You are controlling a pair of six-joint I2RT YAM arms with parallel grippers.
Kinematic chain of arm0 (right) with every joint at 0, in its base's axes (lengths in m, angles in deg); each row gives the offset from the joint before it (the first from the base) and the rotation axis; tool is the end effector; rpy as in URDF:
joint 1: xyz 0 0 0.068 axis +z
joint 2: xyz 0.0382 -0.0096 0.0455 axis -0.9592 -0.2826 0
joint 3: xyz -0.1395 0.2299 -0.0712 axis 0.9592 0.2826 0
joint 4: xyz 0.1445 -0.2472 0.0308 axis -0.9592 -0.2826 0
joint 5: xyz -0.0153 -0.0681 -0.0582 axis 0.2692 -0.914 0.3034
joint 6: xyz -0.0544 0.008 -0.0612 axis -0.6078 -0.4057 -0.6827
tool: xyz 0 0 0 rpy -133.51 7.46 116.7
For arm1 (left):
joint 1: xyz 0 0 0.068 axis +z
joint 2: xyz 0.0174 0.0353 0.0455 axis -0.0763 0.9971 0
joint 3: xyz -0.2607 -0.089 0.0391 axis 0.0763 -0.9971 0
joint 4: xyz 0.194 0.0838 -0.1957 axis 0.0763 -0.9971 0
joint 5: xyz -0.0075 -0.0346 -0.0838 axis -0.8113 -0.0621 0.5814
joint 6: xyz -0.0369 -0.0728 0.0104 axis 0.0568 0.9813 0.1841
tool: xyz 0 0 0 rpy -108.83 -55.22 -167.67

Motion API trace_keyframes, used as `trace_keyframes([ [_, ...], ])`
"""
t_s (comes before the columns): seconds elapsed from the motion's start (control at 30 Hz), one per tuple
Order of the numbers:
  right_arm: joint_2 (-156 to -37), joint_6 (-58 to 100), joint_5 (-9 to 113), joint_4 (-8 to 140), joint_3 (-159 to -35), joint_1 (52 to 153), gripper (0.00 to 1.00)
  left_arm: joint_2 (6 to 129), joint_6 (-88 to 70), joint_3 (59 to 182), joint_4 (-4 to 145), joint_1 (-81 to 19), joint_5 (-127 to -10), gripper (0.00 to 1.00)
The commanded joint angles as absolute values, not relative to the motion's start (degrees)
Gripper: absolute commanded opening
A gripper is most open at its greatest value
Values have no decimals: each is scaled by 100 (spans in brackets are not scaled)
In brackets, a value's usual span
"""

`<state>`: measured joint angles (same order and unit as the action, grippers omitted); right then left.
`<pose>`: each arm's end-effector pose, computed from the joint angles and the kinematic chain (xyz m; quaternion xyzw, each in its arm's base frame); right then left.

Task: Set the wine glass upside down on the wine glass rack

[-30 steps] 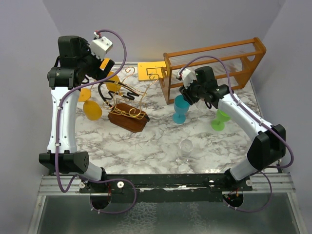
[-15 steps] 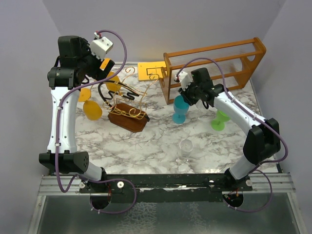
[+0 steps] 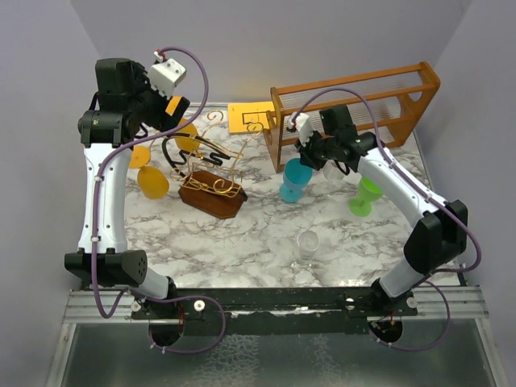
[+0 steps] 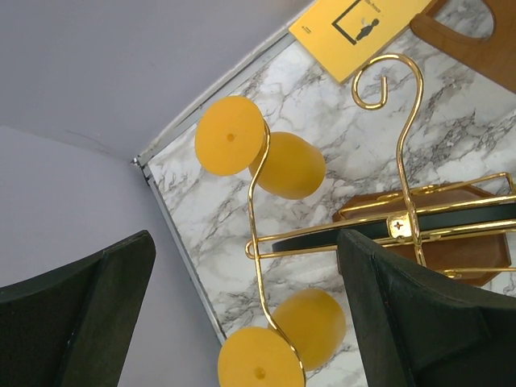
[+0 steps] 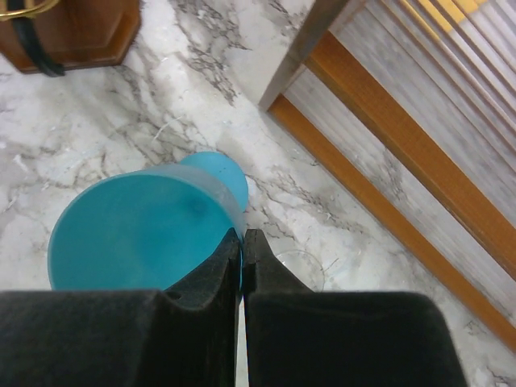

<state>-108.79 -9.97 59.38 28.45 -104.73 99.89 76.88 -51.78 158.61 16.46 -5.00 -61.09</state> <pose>0.3607 0.1991 0.2873 -0.4380 0.8164 0.1293 0.3535 0.3467 -0.0235 0.4860 0.3019 0.7937 0.0230 0.5277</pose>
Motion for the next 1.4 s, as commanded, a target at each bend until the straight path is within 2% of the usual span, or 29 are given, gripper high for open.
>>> trace_keyframes([
  [0.0, -10137, -1580, 6705, 2389, -10776, 10026, 1, 7709, -4662, 16313, 1813, -517, -5914, 99],
  [0.13, -9466, -1906, 6543, 2204, -10888, 10022, 1, 7572, -4264, 16239, 2208, -518, -5378, 99],
  [0.4, -8551, -1817, 6189, 2194, -11411, 10022, 1, 7513, -2136, 15756, 3715, -525, -4101, 98],
  [0.73, -9261, -717, 7667, 2210, -13121, 10022, 1, 7456, 295, 14590, 5528, -686, -2358, 87],
  [0.93, -9609, -91, 7839, 2694, -13544, 10027, 1, 7267, 938, 13863, 6126, -798, -2007, 85],
  [1.2, -9989, 385, 7969, 2894, -13905, 10024, 1, 7338, 1026, 13581, 6146, -1331, -1733, 85],
  [1.37, -9996, 452, 7883, 2972, -13829, 10025, 1, 7411, 1084, 13500, 6133, -1500, -1624, 71],
])
